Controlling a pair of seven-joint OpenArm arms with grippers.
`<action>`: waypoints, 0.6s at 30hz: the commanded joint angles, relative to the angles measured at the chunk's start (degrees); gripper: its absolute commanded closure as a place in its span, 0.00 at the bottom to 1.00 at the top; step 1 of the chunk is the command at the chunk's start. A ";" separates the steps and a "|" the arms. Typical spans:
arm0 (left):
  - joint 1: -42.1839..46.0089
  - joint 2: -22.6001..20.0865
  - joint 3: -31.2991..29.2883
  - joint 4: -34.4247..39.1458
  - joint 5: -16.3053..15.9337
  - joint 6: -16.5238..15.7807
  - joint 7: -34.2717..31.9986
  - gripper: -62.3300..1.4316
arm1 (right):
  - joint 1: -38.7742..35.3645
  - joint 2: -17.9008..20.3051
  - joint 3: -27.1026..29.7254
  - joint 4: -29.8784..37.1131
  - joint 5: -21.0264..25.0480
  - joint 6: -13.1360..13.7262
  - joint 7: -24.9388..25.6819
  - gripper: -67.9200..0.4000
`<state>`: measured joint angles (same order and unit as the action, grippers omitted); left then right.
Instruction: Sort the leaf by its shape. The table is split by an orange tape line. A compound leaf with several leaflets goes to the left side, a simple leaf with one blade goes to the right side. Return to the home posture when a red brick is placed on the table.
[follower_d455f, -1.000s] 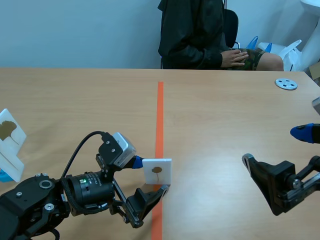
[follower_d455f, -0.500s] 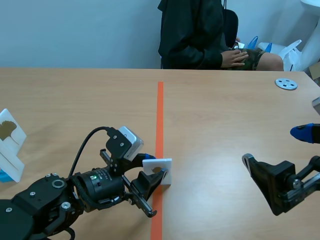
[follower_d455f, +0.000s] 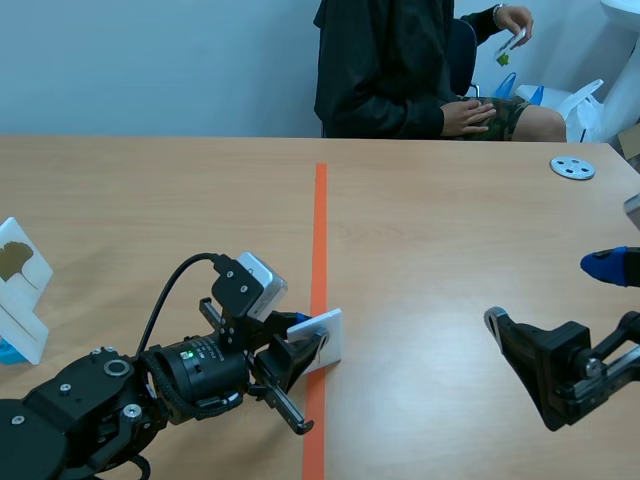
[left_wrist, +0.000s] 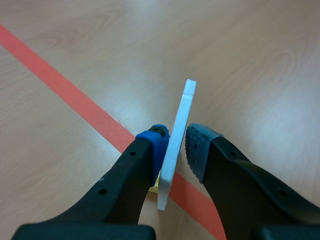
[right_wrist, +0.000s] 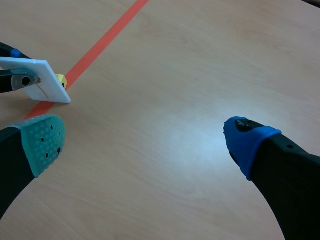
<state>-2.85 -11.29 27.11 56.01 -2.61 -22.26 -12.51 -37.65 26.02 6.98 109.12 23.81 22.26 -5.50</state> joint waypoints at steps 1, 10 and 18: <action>-0.15 -0.31 -0.20 1.68 -0.79 0.04 -0.96 0.84 | 0.70 -0.02 0.09 0.94 0.39 -0.20 0.46 0.00; 8.48 -2.12 -4.39 19.02 -1.44 0.07 4.24 0.92 | 0.70 0.00 0.09 0.94 0.39 -0.20 0.46 0.00; 21.90 -2.25 -13.27 38.71 -3.91 0.35 13.77 0.92 | 0.70 0.00 0.09 0.94 0.39 -0.20 0.46 0.00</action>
<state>18.15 -13.50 14.48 94.15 -5.39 -22.26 1.69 -37.65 26.02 6.98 109.12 23.81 22.26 -5.69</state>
